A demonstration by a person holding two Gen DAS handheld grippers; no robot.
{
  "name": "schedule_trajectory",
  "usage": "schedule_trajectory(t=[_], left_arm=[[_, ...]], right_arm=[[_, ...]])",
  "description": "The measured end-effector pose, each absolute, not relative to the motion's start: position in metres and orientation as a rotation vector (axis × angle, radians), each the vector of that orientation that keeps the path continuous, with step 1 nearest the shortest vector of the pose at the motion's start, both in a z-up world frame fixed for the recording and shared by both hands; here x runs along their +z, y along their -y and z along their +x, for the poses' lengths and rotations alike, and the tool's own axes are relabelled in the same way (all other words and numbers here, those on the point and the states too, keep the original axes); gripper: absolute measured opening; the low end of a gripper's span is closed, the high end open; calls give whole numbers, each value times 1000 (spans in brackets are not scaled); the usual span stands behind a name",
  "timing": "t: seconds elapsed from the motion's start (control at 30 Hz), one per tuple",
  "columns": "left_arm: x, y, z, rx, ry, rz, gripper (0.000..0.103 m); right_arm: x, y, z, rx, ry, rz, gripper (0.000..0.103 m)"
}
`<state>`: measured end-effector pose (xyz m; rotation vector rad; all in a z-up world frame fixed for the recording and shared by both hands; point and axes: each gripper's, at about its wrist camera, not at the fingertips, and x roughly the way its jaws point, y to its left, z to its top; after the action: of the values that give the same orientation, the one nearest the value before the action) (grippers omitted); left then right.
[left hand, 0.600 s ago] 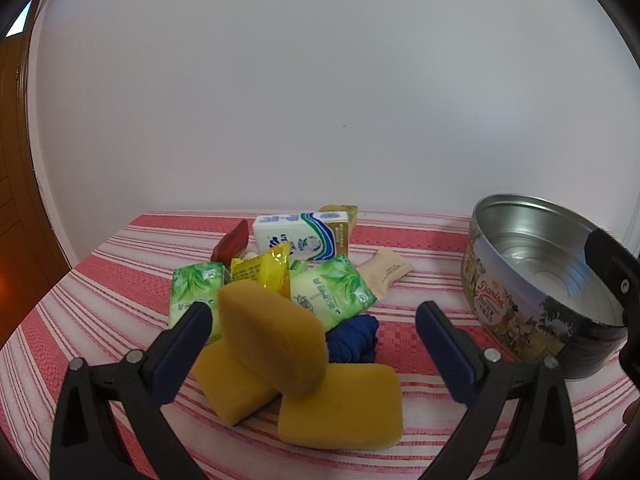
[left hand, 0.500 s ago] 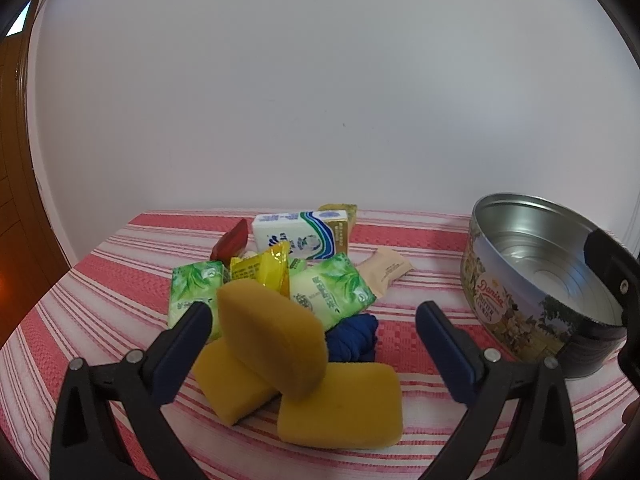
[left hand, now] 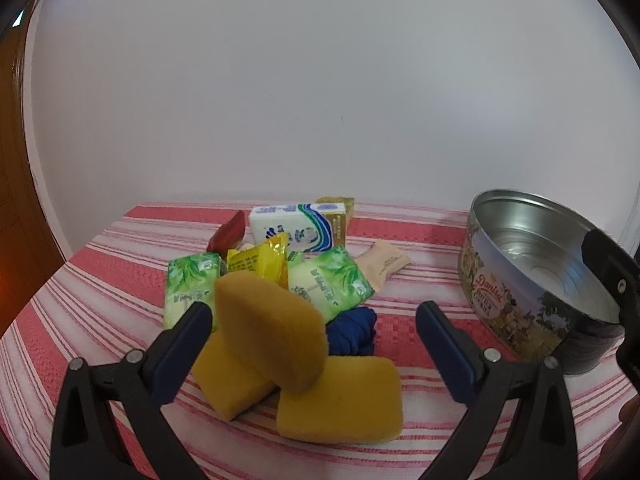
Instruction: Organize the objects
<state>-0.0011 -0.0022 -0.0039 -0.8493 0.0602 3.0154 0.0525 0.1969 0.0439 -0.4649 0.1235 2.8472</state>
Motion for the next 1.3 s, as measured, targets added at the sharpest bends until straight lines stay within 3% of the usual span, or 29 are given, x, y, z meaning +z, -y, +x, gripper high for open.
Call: schedule_trajectory(t=[0.43,0.63,0.9,1.13,1.17,1.27,1.3], left_arm=[[2,76,20,3131,-64,-923,103],[-5,104,23,3125,-52,-991,103],[-1,122,34,3124,-96,-958,103],[4,124,36,3102,-77,-964,103],[5,122,36,3092,-63,-964,103],[8,115,34,3076,-54,-955,103],[8,112,34,3069,-61,-953,103]], right_arm=[[35,-184,42,2949,-123,-584,103],[23,-160,25,3070,-125,-804,103],[-6,-88,-3,3160,137,-1221,103],[-24,-68,-31,3089,99,-1427,103],[-24,-70,-29,3092,79,-1431,100],[-22,-77,-28,3128,20,-1447,75],[-20,-81,-25,3123,-1,-1457,75]])
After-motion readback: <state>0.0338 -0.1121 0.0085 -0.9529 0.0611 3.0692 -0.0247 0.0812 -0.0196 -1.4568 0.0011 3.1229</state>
